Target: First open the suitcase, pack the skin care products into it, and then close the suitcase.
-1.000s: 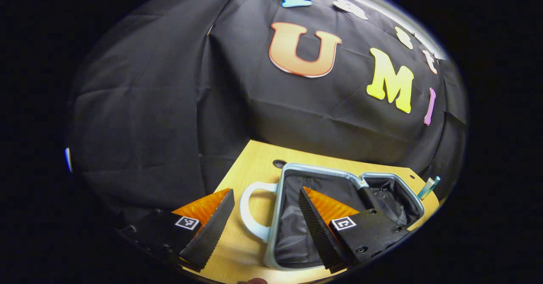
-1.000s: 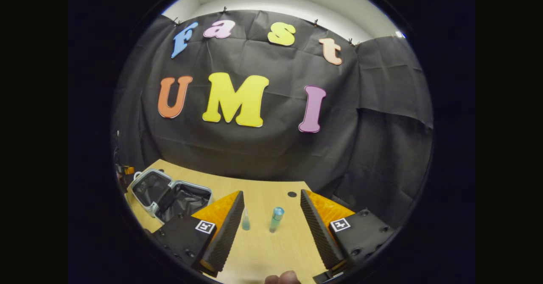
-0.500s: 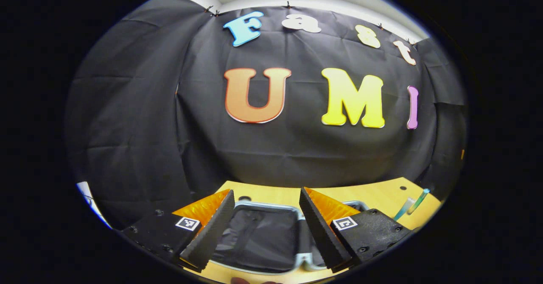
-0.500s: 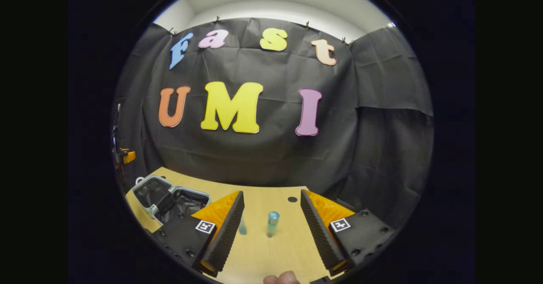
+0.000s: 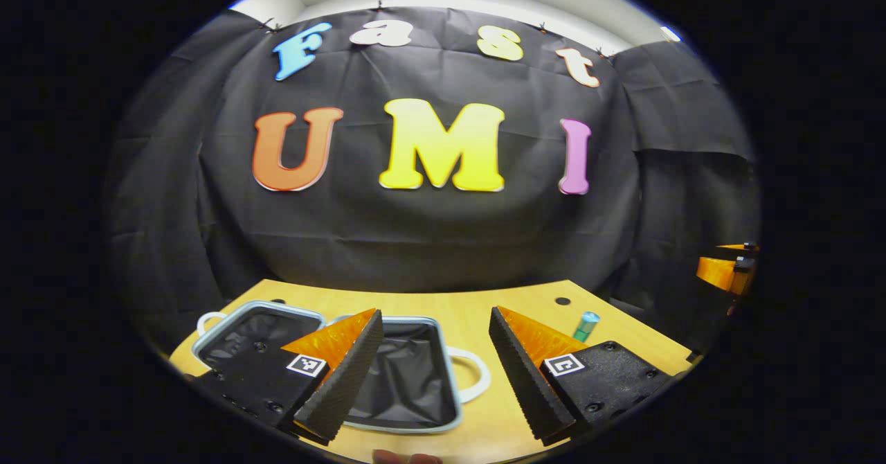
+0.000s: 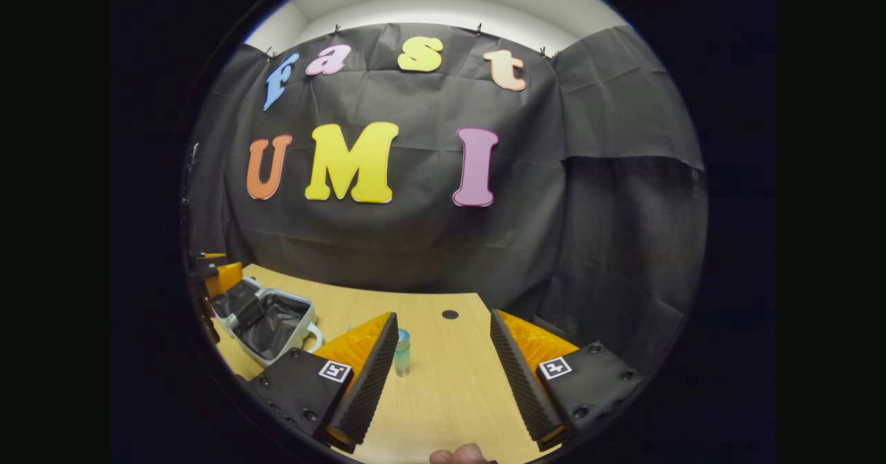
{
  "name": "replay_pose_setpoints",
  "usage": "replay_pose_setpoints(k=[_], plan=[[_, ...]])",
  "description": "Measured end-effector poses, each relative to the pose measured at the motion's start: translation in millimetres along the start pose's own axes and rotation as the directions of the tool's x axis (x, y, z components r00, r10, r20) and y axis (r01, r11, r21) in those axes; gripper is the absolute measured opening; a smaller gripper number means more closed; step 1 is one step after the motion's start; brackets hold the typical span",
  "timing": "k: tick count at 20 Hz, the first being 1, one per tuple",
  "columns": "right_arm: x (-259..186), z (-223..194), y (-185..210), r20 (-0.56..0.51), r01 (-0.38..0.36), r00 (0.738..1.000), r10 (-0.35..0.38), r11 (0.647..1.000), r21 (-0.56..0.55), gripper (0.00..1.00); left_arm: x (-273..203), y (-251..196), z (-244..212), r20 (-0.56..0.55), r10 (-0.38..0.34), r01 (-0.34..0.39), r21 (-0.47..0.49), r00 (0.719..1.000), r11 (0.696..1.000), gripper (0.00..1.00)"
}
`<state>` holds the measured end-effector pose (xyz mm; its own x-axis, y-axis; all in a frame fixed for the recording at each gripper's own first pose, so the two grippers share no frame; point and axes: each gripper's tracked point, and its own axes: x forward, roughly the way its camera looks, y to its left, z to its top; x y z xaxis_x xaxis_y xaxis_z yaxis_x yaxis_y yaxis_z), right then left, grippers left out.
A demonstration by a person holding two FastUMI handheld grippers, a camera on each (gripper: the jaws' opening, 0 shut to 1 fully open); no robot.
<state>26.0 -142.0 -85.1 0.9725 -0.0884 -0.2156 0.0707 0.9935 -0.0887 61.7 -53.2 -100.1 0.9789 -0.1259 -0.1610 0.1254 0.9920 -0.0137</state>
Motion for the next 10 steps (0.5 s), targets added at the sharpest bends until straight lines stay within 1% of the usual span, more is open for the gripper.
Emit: replay_pose_setpoints(k=[1, 2, 5, 7, 10], plan=[[4.0, -5.9, -4.4, -0.011, -0.011, 1.000, 0.011, 1.000, -0.005, 0.80, 4.1, -23.8, -10.3, -0.020, -0.032, 0.032, 0.007, 0.999, 0.999, 0.98], [7.5, -13.1, -8.2, -0.023, -0.025, 0.999, 0.025, 1.000, -0.010, 0.78, 7.6, -42.7, -22.6, -0.043, -0.049, 0.049, 0.011, 0.998, 0.999, 0.98], [18.2, -33.6, -21.2, -0.066, -0.069, 0.995, 0.068, 0.998, -0.015, 0.80, 25.8, -93.6, -58.6, -0.111, -0.084, 0.082, -0.016, 0.990, 0.996, 0.98], [23.5, -49.3, -35.5, -0.100, -0.076, 0.992, 0.073, 0.997, -0.026, 0.79, 41.5, -116.1, -77.0, -0.133, -0.083, 0.081, -0.024, 0.988, 0.996, 0.99], [26.7, -72.3, -53.6, -0.155, -0.079, 0.985, 0.072, 0.996, -0.037, 0.80, 69.9, -137.5, -105.9, -0.170, -0.075, 0.069, -0.042, 0.982, 0.997, 0.99]])
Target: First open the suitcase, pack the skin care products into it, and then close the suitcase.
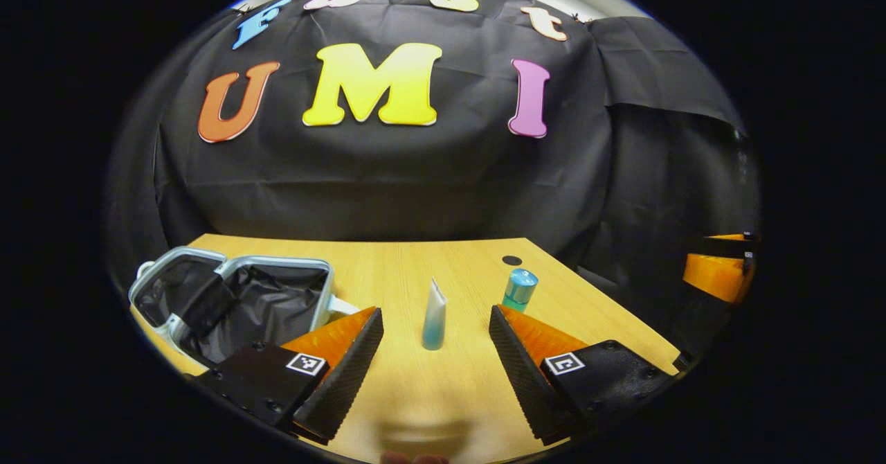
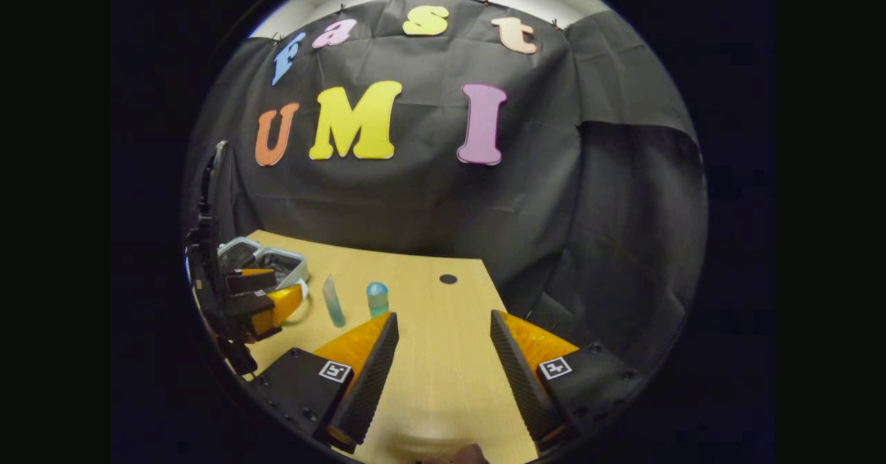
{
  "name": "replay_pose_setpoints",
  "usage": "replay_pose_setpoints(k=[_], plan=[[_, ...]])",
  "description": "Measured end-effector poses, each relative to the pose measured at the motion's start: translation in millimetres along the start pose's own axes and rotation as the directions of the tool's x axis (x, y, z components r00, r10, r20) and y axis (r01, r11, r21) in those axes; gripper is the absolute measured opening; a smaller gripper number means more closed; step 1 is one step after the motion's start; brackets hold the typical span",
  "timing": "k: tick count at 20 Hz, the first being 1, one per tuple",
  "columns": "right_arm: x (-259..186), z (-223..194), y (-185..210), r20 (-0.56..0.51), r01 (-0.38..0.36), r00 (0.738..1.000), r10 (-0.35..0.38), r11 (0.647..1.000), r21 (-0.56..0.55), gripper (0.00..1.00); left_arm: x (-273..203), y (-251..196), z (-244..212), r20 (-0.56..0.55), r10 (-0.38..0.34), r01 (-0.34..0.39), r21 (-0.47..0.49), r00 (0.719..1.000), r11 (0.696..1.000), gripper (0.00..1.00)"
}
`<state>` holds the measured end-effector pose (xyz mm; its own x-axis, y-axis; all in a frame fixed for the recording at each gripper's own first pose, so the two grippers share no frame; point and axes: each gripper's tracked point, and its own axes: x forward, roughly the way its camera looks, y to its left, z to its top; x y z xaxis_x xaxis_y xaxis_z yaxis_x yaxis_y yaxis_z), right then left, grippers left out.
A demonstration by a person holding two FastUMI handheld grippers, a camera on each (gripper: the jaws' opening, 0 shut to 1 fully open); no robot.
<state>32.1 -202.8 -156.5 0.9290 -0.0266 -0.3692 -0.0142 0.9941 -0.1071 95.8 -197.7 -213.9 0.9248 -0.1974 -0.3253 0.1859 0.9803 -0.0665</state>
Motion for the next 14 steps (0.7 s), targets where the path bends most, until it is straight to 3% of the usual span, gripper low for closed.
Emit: replay_pose_setpoints(k=[8, 14], plan=[[13.2, -25.4, -21.1, -0.075, -0.001, 0.997, 0.000, 1.000, -0.014, 0.80, 76.3, 9.5, -56.5, -0.104, 0.082, -0.084, -0.018, 0.991, 0.996, 1.00], [20.5, -36.7, -23.6, -0.111, 0.010, 0.994, -0.010, 1.000, -0.001, 0.77, 106.9, 14.0, -88.9, -0.181, 0.085, -0.096, -0.049, 0.980, 0.994, 0.99]])
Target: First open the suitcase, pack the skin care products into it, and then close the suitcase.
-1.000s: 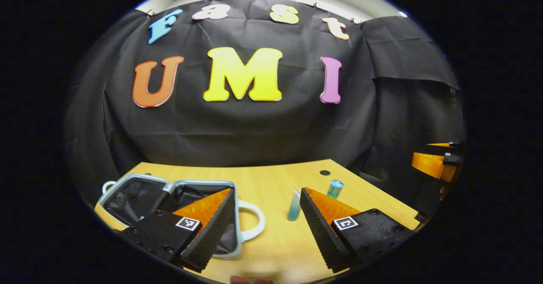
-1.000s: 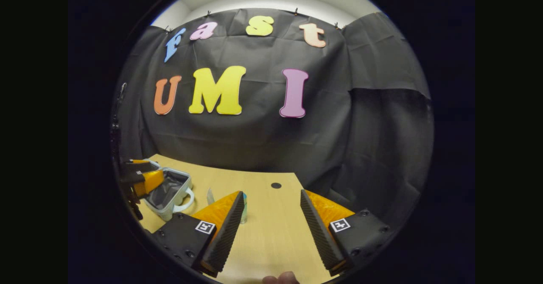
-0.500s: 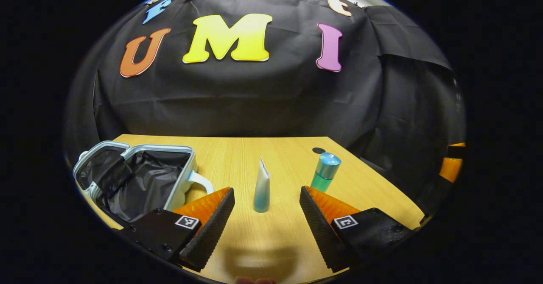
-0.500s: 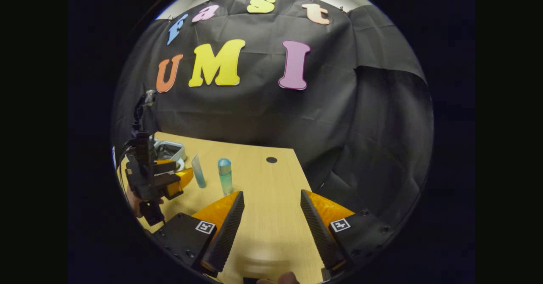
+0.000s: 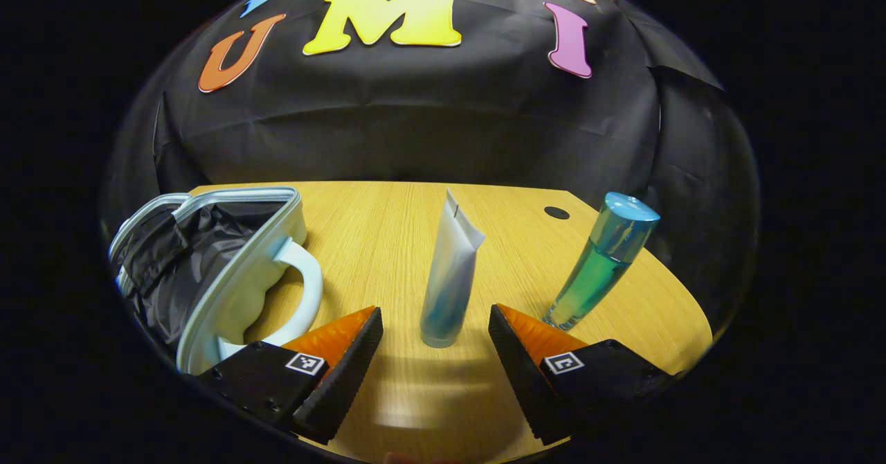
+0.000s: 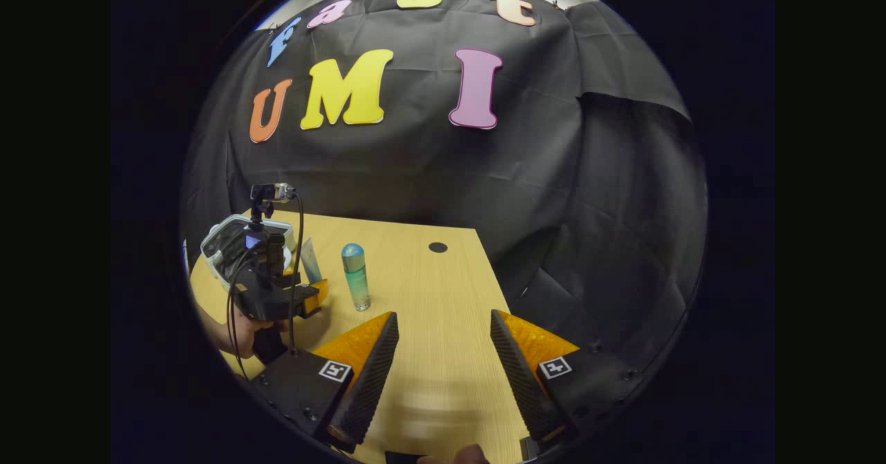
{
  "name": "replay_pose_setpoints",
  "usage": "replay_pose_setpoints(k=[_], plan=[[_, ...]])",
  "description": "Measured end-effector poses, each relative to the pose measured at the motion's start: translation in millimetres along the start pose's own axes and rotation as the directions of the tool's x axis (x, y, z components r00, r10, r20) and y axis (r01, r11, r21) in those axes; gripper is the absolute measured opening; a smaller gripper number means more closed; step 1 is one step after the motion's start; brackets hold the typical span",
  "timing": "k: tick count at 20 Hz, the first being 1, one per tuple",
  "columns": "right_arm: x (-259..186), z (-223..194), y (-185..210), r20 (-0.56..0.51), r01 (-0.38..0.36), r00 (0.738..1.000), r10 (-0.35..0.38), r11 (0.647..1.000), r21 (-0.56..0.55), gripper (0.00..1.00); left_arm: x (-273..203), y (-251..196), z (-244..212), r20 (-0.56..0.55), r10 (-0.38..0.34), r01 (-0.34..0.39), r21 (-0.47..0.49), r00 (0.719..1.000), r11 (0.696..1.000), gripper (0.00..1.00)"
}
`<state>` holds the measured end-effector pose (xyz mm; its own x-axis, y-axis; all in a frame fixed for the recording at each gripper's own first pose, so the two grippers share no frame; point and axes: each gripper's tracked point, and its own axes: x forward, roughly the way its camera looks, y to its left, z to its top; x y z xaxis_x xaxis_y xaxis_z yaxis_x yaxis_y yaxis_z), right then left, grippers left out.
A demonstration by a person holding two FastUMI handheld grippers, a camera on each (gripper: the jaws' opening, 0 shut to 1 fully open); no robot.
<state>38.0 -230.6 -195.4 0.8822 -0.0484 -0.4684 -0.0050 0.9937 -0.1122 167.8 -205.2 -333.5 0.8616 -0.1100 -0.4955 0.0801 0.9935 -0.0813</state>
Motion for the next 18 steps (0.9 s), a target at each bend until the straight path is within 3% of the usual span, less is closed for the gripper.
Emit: replay_pose_setpoints(k=[3, 5, 6, 8, 10, 12, 14, 15, 16, 17, 18], plan=[[0.9, -6.3, 0.0, -0.021, 0.005, 1.000, -0.005, 1.000, 0.011, 0.78, 10.0, -5.2, 5.2, -0.005, -0.021, 0.021, -0.015, 1.000, 1.000, 0.99], [0.7, -5.9, 1.3, -0.024, 0.009, 1.000, -0.008, 1.000, 0.014, 0.80, 14.6, -5.1, 3.0, -0.035, -0.018, 0.017, -0.010, 0.999, 1.000, 0.92], [-0.1, -4.7, 2.1, -0.023, 0.010, 1.000, -0.010, 1.000, 0.018, 0.79, 16.8, -4.4, 1.1, -0.048, -0.016, 0.015, -0.016, 0.999, 1.000, 0.80], [1.3, -2.6, 3.4, -0.019, 0.013, 1.000, -0.013, 1.000, 0.026, 0.79, 17.5, -4.2, 0.3, -0.064, -0.017, 0.015, -0.038, 0.998, 0.999, 0.70], [5.6, -3.9, 7.6, -0.019, 0.009, 1.000, -0.008, 1.000, 0.028, 0.79, 15.2, -3.0, 0.4, -0.089, -0.031, 0.027, -0.045, 0.996, 0.999, 0.45], [14.7, -9.0, 17.0, -0.027, -0.012, 1.000, 0.013, 0.999, 0.033, 0.79, 10.2, -13.3, -2.0, -0.128, -0.094, 0.083, -0.085, 0.987, 0.993, 0.41], [28.5, -16.0, 32.8, -0.045, -0.054, 0.997, 0.056, 0.998, 0.042, 0.78, -0.6, -11.0, 5.6, -0.128, -0.110, 0.100, -0.079, 0.986, 0.992, 0.39], [36.6, -19.1, 42.0, -0.057, -0.079, 0.995, 0.082, 0.996, 0.050, 0.80, -9.1, -9.6, 11.2, -0.123, -0.118, 0.109, -0.075, 0.985, 0.991, 0.31], [42.5, -22.1, 50.4, -0.065, -0.103, 0.992, 0.106, 0.993, 0.060, 0.79, -19.5, -9.9, 15.5, -0.123, -0.132, 0.123, -0.079, 0.984, 0.989, 0.45], [51.1, -24.8, 59.6, -0.072, -0.122, 0.989, 0.127, 0.990, 0.070, 0.80, -29.6, -10.4, 18.9, -0.126, -0.143, 0.133, -0.088, 0.982, 0.987, 0.37], [55.8, -26.4, 68.1, -0.075, -0.141, 0.986, 0.147, 0.987, 0.078, 0.78, -42.0, -9.7, 24.4, -0.127, -0.153, 0.142, -0.090, 0.980, 0.986, 0.37]])
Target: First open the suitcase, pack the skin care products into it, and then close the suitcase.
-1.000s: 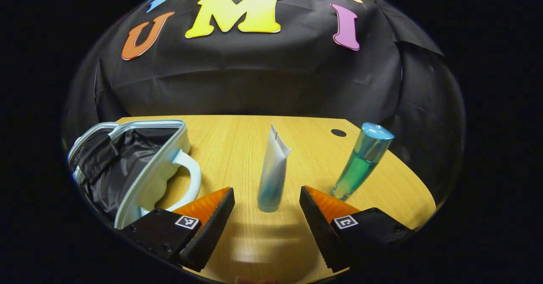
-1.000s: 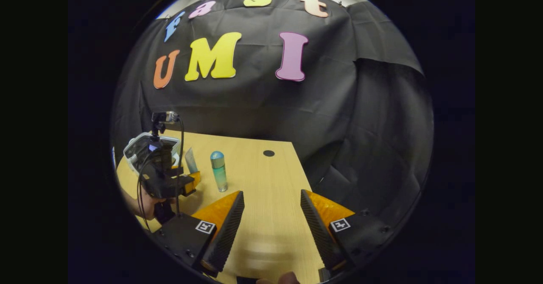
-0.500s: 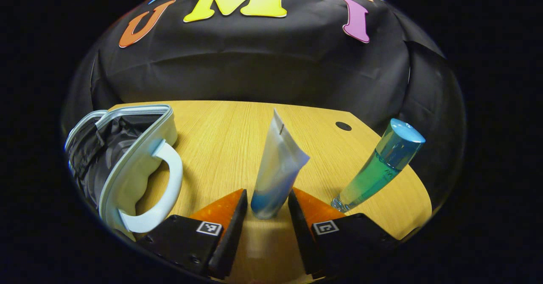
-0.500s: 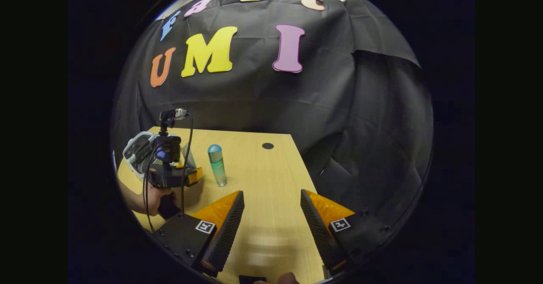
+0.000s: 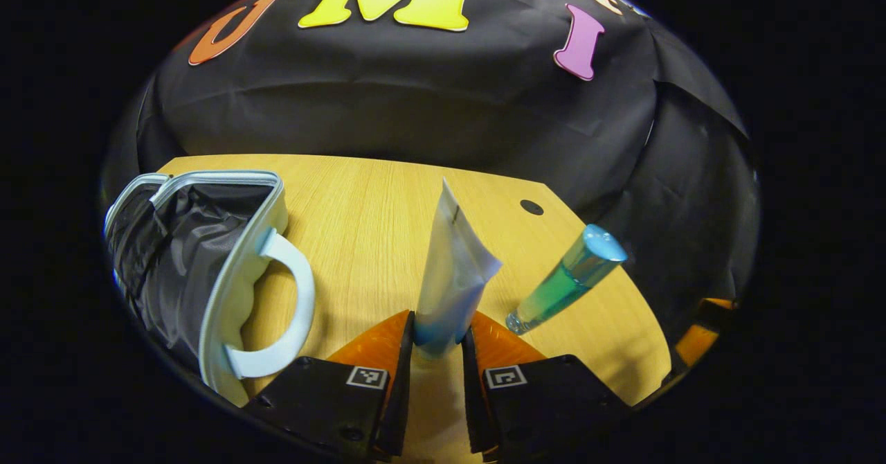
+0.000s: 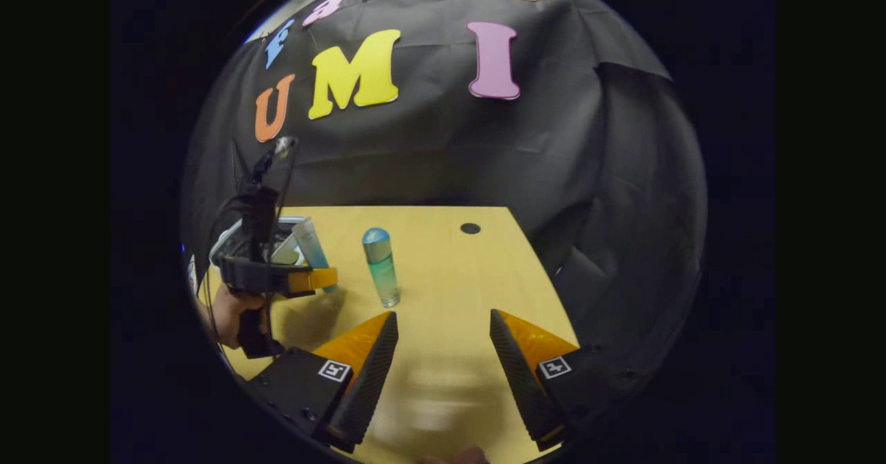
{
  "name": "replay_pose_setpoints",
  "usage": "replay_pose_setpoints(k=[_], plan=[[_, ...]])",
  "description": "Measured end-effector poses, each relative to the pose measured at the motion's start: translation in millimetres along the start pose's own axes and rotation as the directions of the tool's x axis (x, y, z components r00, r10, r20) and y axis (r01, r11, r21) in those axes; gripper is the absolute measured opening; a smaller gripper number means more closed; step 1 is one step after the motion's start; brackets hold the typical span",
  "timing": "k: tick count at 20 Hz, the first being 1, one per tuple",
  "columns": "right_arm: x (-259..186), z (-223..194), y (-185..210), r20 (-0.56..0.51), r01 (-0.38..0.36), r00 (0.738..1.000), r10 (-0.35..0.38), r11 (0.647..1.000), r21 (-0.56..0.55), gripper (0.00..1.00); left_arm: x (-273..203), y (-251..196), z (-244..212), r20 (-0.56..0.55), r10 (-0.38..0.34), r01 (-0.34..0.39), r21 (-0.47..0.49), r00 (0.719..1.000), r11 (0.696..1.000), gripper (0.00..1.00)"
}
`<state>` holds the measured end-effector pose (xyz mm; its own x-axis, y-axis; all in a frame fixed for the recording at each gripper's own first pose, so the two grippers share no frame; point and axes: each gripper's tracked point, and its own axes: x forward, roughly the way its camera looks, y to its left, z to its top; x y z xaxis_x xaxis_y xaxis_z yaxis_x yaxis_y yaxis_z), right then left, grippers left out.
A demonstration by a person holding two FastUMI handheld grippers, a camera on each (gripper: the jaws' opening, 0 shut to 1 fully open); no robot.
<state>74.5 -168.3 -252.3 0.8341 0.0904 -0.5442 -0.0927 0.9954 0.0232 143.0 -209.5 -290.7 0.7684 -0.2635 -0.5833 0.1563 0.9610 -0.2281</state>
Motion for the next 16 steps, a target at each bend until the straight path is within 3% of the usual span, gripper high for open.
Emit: replay_pose_setpoints(k=[7, 16], plan=[[53.9, -7.9, 51.7, -0.036, -0.105, 0.994, 0.106, 0.994, 0.028, 0.80, -77.0, 27.2, 16.9, -0.001, 0.029, -0.029, -0.005, 1.000, 1.000, 0.36], [119.1, -15.5, 75.2, -0.093, -0.094, 0.991, 0.097, 0.995, 0.036, 0.80, -144.5, 65.3, 18.8, 0.006, 0.098, -0.098, -0.072, 0.995, 0.993, 0.36]])
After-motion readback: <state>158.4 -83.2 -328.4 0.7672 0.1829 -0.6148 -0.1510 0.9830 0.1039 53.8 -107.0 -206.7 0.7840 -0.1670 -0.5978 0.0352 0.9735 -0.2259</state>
